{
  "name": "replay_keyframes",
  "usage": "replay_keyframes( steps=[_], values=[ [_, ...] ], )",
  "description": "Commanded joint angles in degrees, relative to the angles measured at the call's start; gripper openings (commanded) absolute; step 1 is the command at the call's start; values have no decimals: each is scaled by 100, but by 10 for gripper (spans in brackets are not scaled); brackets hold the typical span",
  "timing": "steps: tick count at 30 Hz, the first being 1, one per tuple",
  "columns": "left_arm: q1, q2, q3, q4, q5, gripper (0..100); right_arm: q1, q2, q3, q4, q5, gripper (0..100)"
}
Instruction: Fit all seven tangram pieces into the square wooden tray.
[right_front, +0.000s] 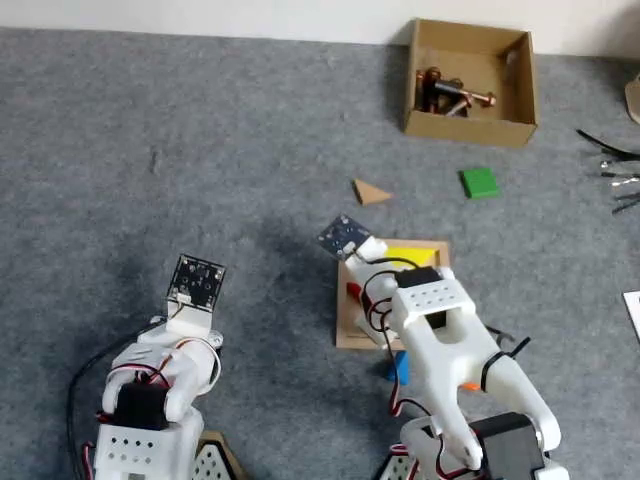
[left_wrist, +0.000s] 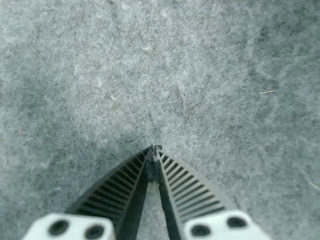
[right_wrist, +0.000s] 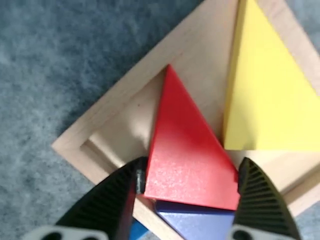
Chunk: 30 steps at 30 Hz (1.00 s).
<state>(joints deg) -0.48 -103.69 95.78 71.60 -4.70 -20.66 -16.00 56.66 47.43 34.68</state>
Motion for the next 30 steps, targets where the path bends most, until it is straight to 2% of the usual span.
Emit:
replay_keyframes(
  steps=[1, 9, 16, 26, 30],
  values=[
    [-75, -84, 136, 26, 35, 11, -22, 119, 101, 4, 18, 227],
    [-75, -84, 136, 26, 35, 11, -22, 110, 92, 13, 18, 84],
    [-75, -84, 136, 26, 35, 11, -22, 57, 75, 13, 44, 19],
    [-84, -84, 136, 26, 35, 11, -13, 57, -321, 40, 26, 5],
    [-84, -84, 136, 9, 35, 11, -13, 57, -769, 602, 35, 5]
  ],
)
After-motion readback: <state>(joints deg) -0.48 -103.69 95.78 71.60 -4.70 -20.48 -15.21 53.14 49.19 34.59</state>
